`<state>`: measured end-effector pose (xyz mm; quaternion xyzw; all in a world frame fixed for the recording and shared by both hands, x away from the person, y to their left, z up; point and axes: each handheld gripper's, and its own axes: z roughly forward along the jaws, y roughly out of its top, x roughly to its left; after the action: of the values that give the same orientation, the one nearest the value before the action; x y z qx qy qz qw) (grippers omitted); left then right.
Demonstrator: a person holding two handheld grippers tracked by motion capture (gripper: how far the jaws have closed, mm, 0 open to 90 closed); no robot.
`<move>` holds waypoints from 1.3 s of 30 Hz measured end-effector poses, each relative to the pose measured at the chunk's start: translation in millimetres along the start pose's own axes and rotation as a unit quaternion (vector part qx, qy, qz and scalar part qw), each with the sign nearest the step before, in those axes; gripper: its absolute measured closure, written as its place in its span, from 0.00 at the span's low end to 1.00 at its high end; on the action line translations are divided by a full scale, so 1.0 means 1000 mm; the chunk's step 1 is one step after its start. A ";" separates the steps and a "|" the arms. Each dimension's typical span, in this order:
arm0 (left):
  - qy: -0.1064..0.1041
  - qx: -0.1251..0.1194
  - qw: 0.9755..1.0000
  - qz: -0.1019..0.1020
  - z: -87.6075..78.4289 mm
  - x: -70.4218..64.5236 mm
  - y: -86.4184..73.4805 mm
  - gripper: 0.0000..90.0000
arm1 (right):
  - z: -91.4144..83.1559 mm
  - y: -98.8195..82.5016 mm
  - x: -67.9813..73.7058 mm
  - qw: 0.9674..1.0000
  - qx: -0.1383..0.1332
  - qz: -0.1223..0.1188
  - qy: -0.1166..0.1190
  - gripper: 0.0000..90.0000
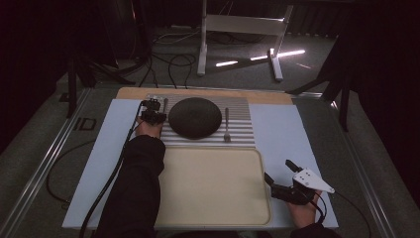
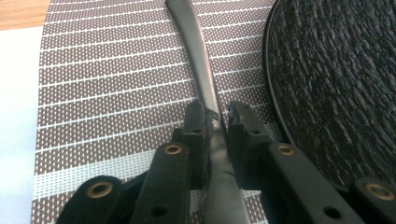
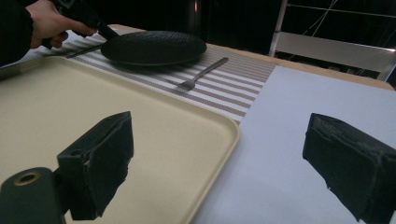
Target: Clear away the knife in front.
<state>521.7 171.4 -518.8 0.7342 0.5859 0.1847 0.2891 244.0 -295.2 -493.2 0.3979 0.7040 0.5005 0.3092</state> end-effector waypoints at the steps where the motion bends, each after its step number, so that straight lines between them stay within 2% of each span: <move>1: -0.003 0.006 1.000 -0.010 0.000 0.001 0.002 0.87 | 0.000 0.000 0.000 1.000 -0.001 0.000 0.000 0.10; 3: 0.002 0.020 1.000 -0.003 0.001 -0.001 0.006 0.87 | 0.000 0.000 0.000 1.000 -0.001 -0.001 -0.001 0.10; 5: 0.003 0.030 1.000 0.005 0.002 -0.004 0.010 0.79 | 0.000 0.000 0.000 1.000 -0.001 0.000 -0.001 0.10; 10: 0.023 0.031 0.999 0.014 0.004 -0.009 0.011 0.82 | 0.000 0.000 0.000 1.000 0.000 -0.001 -0.001 0.10; 13: 0.027 0.026 0.999 0.021 0.003 -0.009 0.010 0.88 | -0.001 0.000 0.000 1.000 -0.001 0.000 -0.001 0.10; 17: 0.036 0.027 0.998 0.034 0.002 -0.012 0.008 0.90 | -0.002 0.000 -0.001 1.000 -0.002 0.001 -0.003 0.10; 19: 0.034 0.025 0.999 0.025 0.001 -0.011 0.007 0.90 | -0.002 0.000 -0.002 1.000 -0.002 0.000 -0.004 0.10; 23: 0.028 0.021 0.999 0.027 -0.004 -0.008 0.006 0.90 | -0.002 0.000 -0.002 1.000 -0.003 0.004 -0.004 0.10; 26: 0.022 0.007 1.000 0.019 -0.011 -0.004 0.006 0.90 | -0.003 0.000 -0.002 1.000 -0.002 0.003 -0.005 0.10; 29: 0.021 0.004 1.000 0.016 -0.017 -0.001 0.005 0.90 | -0.003 0.000 -0.002 1.000 -0.002 0.004 -0.007 0.10; 33: 0.006 -0.013 1.000 0.000 -0.025 0.003 0.002 0.90 | -0.003 0.000 -0.001 1.000 -0.001 0.005 -0.008 0.10; 37: 0.007 -0.025 1.000 0.002 -0.035 0.003 -0.001 0.90 | -0.003 0.000 -0.001 1.000 -0.002 0.005 -0.007 0.10; 39: 0.005 -0.032 0.999 -0.007 -0.040 0.003 -0.002 0.90 | -0.003 0.000 -0.001 1.000 -0.002 0.005 -0.007 0.10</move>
<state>496.6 182.5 -489.1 0.7193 0.5864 0.2050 0.3111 242.2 -297.8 -492.6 0.4046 0.6989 0.5003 0.3123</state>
